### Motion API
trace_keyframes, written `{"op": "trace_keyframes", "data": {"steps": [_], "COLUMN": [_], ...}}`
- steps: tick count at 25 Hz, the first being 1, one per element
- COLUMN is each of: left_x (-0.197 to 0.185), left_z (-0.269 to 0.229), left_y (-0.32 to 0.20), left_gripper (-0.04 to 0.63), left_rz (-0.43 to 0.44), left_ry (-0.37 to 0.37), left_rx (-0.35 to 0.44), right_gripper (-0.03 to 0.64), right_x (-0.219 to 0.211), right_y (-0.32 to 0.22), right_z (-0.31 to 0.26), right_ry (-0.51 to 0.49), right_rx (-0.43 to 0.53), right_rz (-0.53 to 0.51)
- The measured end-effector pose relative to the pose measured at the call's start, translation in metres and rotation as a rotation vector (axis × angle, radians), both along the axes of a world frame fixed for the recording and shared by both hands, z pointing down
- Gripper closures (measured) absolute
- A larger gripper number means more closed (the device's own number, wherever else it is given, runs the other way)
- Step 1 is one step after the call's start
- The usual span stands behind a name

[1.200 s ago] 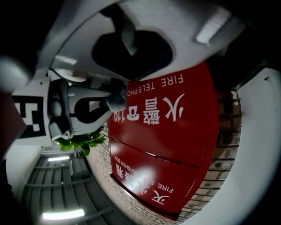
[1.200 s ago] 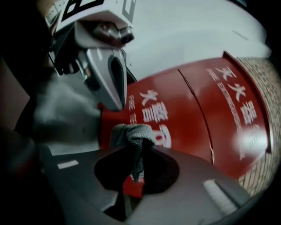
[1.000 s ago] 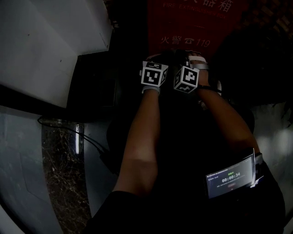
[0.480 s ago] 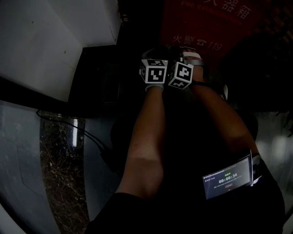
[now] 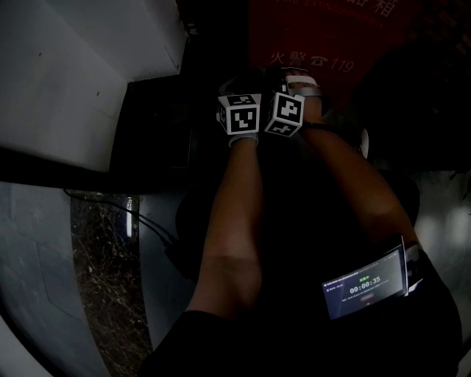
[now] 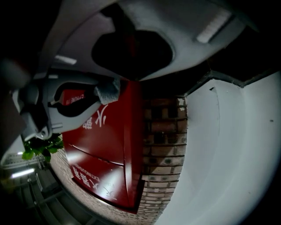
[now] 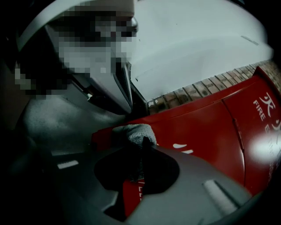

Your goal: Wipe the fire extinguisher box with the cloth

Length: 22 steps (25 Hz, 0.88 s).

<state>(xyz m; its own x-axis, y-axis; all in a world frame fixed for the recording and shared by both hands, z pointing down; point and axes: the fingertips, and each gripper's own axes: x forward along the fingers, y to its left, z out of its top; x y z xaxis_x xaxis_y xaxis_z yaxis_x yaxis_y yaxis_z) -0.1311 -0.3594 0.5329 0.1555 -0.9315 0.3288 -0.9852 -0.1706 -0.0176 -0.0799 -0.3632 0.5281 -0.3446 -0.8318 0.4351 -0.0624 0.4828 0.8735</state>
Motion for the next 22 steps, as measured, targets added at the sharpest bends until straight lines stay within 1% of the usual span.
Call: {"op": "trace_keyframes", "data": {"steps": [3,5,8,13,18,22], "left_x": [0.014,0.025,0.037,0.063,0.089,0.105], "left_z": [0.000,-0.003,-0.004,0.000,-0.004,-0.003], "left_y": [-0.001,-0.003,-0.002,0.001,0.004,0.002], "left_gripper": [0.592,0.592,0.592,0.592,0.592,0.592], "left_rz": [0.050,0.084,0.116,0.168,0.227,0.264], "left_ry": [-0.030,-0.046,-0.047,-0.012,0.053,0.061], "left_rx": [-0.005,0.011,0.014,0.000,0.001,0.000], "right_gripper": [0.583,0.583,0.583,0.584,0.583,0.583], "right_x": [0.010,0.018,0.033,0.064,0.094,0.121], "right_y": [-0.002,-0.003,-0.004,-0.007,-0.009,-0.012], "right_z": [0.003,0.004,0.006,0.008,0.009,0.011], "right_ry": [-0.003,0.003,0.002,0.021,0.030,0.048], "right_rx": [0.000,0.002,-0.003,-0.010,-0.015,-0.015], "right_rz": [0.009,0.016,0.040,0.085,0.141,0.180]}}
